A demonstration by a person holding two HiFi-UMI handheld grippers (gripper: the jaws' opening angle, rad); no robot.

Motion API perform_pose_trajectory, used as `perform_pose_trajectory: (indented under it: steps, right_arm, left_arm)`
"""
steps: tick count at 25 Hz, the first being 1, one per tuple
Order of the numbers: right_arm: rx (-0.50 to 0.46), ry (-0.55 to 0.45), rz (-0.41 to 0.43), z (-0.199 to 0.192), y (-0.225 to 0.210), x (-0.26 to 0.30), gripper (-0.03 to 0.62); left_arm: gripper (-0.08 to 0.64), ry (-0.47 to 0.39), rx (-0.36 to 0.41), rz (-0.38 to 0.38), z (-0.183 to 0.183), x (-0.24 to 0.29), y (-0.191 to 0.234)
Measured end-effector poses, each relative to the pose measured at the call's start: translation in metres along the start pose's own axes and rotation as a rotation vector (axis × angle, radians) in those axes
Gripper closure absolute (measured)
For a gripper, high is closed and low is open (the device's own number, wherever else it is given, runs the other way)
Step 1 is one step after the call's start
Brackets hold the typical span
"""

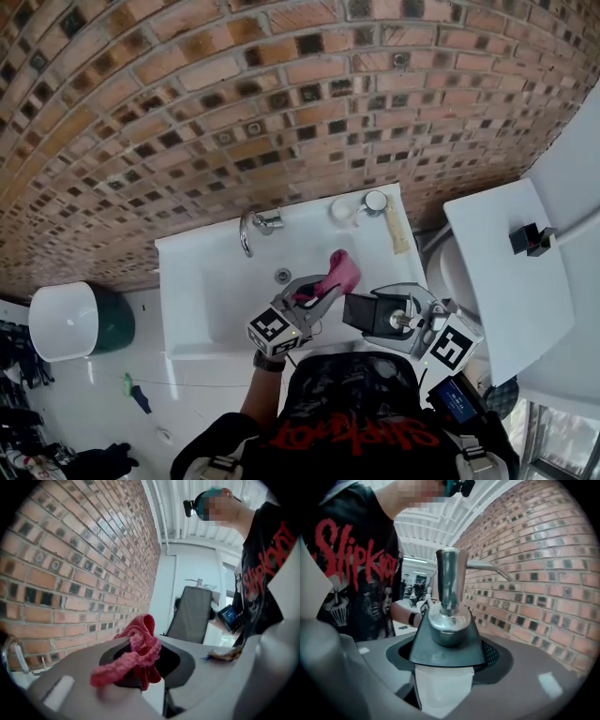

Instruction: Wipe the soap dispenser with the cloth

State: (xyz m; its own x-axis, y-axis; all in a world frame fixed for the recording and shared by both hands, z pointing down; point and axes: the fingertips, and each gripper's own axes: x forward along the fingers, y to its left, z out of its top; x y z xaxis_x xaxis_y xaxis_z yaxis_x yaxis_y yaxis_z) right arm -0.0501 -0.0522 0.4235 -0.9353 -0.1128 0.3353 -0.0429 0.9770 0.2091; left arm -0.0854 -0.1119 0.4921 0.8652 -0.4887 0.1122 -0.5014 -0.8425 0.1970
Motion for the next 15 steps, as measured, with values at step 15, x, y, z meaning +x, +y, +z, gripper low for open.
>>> perform_pose_trajectory:
  steps: [15]
  right_arm:
    - [-0.162, 0.189, 0.038, -0.018, 0.024, 0.011, 0.288]
  left_arm:
    - [0.512, -0.002, 0.23, -0.229, 0.037, 0.007, -0.057]
